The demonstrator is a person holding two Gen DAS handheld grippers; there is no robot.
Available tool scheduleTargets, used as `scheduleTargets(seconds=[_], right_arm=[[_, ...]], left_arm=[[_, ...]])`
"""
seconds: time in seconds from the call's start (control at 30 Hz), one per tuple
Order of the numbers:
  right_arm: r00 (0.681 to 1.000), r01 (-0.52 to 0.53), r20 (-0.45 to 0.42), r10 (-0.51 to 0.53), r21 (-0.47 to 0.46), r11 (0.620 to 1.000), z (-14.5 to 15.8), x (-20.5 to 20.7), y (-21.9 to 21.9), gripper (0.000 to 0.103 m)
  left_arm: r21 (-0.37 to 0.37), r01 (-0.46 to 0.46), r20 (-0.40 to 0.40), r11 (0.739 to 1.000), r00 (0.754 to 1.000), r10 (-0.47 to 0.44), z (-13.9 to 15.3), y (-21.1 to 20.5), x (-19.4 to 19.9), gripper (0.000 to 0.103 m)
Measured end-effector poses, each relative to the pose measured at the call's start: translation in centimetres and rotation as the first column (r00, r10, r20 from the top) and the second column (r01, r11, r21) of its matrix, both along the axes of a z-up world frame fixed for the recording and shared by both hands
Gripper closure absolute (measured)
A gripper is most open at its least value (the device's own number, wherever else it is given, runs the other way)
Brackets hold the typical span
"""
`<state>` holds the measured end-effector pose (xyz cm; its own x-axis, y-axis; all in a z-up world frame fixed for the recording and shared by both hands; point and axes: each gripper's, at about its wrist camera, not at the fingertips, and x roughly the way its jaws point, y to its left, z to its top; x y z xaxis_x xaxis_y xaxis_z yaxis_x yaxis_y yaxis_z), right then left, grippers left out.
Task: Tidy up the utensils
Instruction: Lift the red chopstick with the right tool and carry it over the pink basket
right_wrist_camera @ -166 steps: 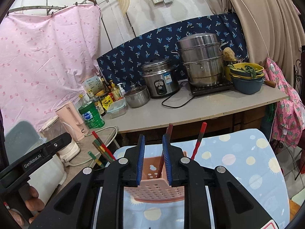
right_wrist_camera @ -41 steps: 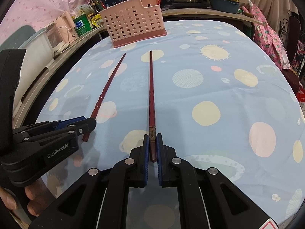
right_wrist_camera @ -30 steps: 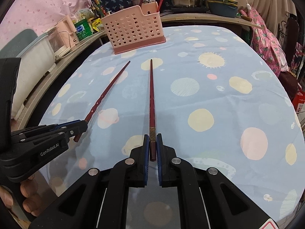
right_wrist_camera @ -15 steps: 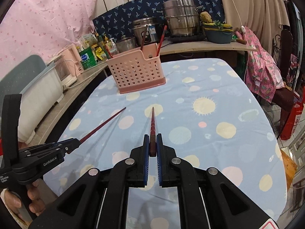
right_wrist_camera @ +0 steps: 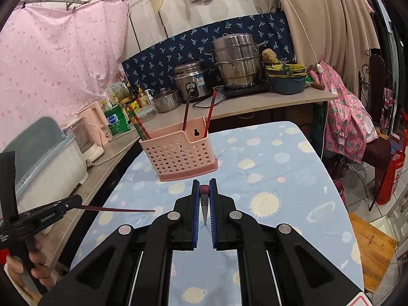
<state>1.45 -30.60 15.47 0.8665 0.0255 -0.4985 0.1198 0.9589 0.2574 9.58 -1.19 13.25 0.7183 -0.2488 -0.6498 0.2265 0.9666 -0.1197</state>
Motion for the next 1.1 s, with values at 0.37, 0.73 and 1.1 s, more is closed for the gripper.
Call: scheduleTargets(seconds=[0.37,0.73,1.1], right_arm=[[0.999,-0.009,0.041,0.009,-0.002,1.000,1.7,1.8,-0.1,0.096],[0.999,-0.021,0.042,0.021,0.002,1.000,1.9,3.7,-0.1,0.096],[0.982,-0.035,0.189,0.025,0.050,0.998,8.0,10.1,-1.1,0.096]], left_arm=[[-0.032,-0.020,0.049,0.999,0.999,0.022,2.7,0.2,2.3,0.096],[-0.045,-0.011,0.054,0.999,0.998,0.013,3.7,-0.3,4.2,0.096],[-0.108,-0.017,0.188,0.994,0.982,0.037,10.7,-1.5,9.1,0.096]])
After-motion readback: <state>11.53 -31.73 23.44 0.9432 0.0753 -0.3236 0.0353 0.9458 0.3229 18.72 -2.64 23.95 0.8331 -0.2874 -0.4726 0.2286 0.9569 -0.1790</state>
